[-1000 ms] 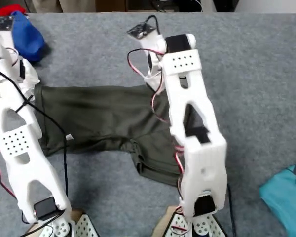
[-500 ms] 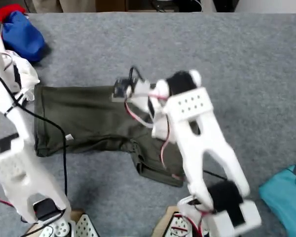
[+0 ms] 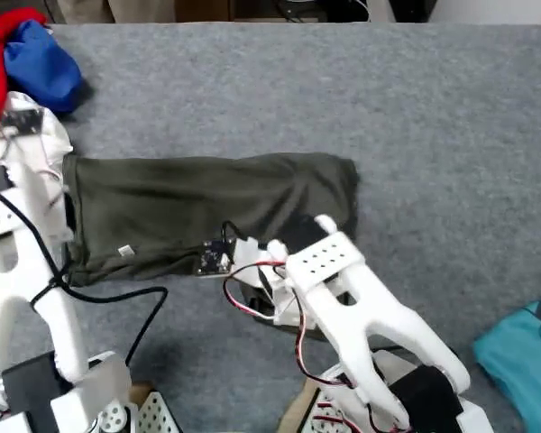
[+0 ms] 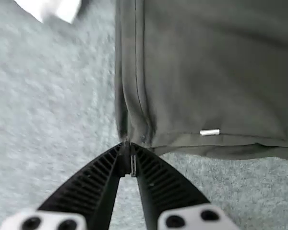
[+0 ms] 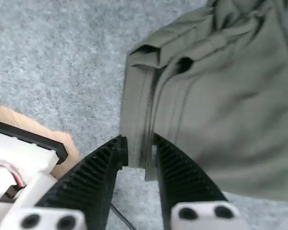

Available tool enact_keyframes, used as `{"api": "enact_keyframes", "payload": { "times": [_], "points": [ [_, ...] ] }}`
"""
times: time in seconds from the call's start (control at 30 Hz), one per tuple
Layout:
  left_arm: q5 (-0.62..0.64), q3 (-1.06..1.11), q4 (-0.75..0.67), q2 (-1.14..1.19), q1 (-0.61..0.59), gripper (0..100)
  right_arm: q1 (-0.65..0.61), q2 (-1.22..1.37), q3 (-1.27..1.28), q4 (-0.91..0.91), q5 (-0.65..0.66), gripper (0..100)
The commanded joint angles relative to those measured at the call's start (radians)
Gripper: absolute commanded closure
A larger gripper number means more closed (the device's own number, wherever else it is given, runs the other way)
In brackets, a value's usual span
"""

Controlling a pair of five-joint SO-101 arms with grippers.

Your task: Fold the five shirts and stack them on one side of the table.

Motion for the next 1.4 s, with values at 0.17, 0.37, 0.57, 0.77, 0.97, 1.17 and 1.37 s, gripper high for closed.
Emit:
{"api": "enact_keyframes", "payload": {
  "times": [0.17,0.37,0.57,0.77,0.97,1.17,1.37],
  "points": [
    [0.104,0.135,-0.311,-0.015,-0.089,98,-0.013,-0.039,0.096,-0.104,-0.031,77.1],
    [0.129,0.123,-0.410,0.065,-0.169,98,-0.013,-0.038,0.171,-0.167,-0.031,77.1],
    [0.133,0.035,-0.407,0.165,-0.215,98,-0.013,-0.036,0.225,-0.227,-0.023,77.1],
    [0.133,-0.011,-0.354,0.211,-0.216,98,-0.010,-0.013,0.300,-0.353,-0.025,77.4],
    [0.132,-0.012,-0.347,0.211,-0.215,98,-0.005,0.054,0.278,-0.348,-0.029,94.8],
    [0.129,-0.012,-0.345,0.209,-0.216,98,-0.004,0.084,0.259,-0.345,-0.032,99.4],
    [0.127,-0.012,-0.351,0.209,-0.216,98,0.108,0.084,0.179,-0.315,-0.031,99.4]
  ]
}}
